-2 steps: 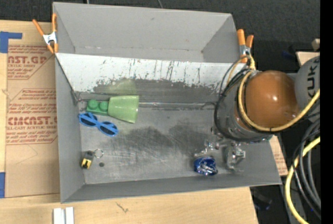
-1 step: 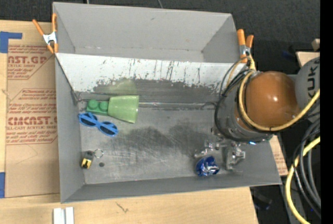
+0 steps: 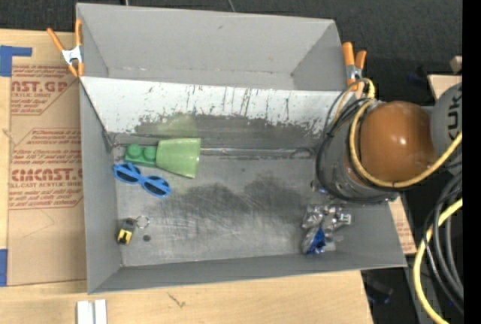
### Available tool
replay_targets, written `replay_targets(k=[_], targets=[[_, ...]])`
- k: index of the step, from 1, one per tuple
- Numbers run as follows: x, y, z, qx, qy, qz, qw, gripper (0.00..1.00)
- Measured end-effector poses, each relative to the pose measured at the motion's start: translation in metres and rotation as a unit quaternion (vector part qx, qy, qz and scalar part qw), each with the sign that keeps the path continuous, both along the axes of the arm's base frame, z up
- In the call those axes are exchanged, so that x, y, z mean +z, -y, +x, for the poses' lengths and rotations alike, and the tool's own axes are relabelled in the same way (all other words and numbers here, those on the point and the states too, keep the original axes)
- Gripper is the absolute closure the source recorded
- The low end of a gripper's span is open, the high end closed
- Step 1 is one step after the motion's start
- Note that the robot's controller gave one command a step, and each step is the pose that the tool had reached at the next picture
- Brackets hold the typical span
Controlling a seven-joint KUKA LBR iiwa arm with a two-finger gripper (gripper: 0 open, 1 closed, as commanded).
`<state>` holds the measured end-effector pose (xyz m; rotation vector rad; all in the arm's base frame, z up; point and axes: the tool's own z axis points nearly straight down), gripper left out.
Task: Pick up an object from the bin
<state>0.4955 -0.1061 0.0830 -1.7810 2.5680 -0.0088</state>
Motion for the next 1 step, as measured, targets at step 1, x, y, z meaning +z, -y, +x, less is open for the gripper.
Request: replay_targets(k=[1], targets=[[0.0978,-0.0012,0.0021,-0.001,-0.0042,-0.002,1.0000,1.00]])
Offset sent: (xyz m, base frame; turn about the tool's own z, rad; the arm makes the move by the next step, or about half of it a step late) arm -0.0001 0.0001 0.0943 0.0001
